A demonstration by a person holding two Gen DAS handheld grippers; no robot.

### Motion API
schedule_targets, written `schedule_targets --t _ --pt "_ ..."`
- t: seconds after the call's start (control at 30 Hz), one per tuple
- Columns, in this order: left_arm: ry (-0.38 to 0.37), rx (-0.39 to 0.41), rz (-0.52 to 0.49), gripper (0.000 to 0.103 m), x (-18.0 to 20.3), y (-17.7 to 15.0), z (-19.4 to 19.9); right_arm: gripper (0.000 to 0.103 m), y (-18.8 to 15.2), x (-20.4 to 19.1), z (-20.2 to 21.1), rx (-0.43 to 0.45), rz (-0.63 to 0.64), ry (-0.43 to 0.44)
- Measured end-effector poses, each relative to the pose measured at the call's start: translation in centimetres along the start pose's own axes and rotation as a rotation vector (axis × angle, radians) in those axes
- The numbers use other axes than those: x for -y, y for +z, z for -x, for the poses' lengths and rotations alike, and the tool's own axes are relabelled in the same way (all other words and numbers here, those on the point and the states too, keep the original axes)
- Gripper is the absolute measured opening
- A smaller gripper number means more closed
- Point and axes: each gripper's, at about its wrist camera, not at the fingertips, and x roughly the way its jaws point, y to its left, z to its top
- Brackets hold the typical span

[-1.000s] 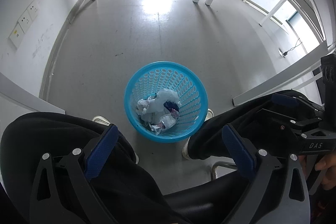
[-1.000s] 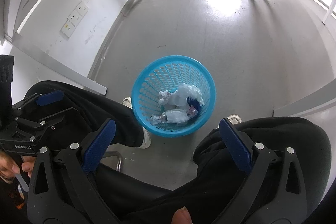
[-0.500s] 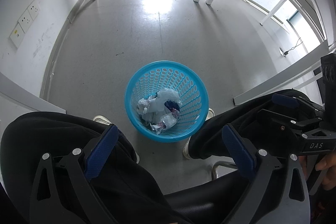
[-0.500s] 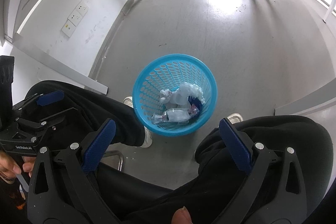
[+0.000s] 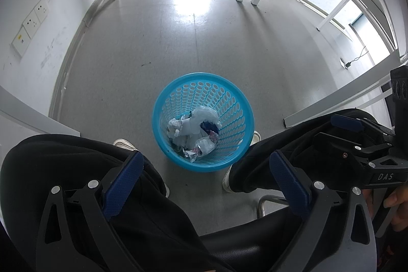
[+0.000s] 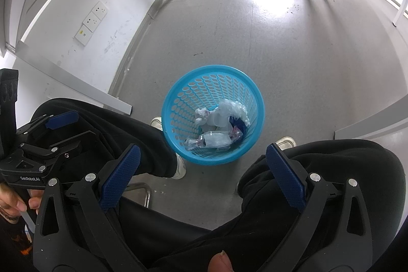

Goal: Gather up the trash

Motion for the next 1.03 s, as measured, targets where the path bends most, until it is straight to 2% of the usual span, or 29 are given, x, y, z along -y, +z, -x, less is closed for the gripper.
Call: schedule_targets --t 1.03 --pt "-0.001 -0.015 0.022 0.097 -0.95 -0.61 -0.16 0.094 0.13 0.22 0.11 -0.002 -0.001 0.001"
